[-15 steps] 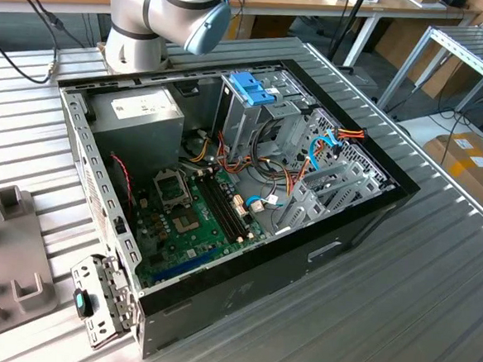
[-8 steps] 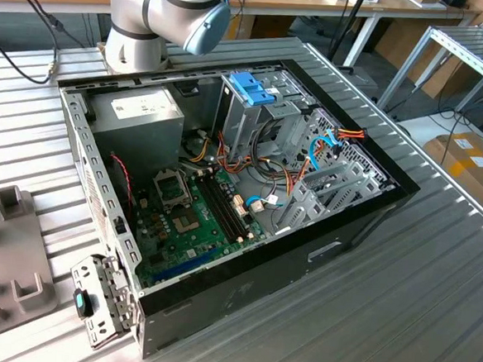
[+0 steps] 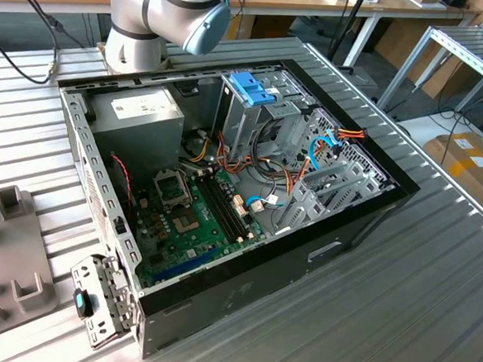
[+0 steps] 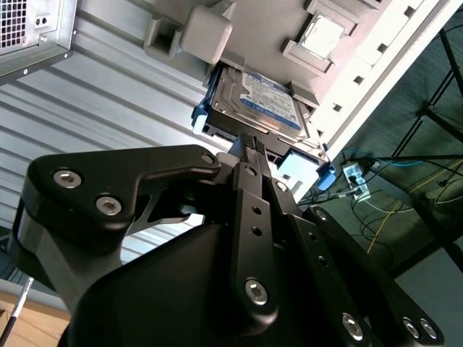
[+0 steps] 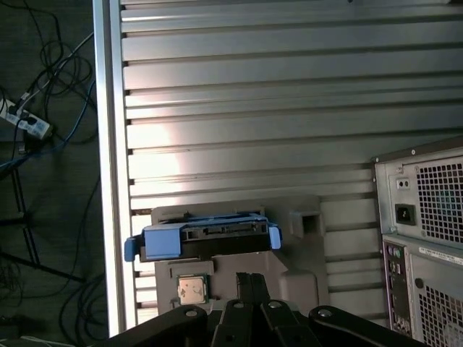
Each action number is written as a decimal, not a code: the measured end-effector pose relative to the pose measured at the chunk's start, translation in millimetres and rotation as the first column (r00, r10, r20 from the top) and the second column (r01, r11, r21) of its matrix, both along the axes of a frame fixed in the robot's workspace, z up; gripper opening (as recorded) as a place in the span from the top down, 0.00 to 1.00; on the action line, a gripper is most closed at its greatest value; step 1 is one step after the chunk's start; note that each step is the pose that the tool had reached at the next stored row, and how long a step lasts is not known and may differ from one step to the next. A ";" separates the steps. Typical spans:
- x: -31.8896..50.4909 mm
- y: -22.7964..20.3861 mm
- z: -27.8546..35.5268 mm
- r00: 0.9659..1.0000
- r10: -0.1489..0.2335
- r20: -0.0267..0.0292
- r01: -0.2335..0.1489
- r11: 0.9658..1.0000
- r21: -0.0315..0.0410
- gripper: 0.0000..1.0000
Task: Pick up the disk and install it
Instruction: 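Reach for the disk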
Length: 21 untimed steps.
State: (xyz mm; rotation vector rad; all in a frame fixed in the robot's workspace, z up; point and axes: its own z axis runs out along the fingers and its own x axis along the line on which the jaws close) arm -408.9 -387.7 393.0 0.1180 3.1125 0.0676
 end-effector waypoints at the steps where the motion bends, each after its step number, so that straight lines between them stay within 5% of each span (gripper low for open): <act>1: 0.0 0.2 0.0 1.000 0.000 0.000 0.000 1.000 0.000 0.89; 12: -0.1 7.4 -1.2 1.000 0.000 0.000 0.000 1.000 0.000 0.89; 21: -2.3 13.1 -9.2 1.000 0.000 0.000 0.000 1.000 0.000 0.89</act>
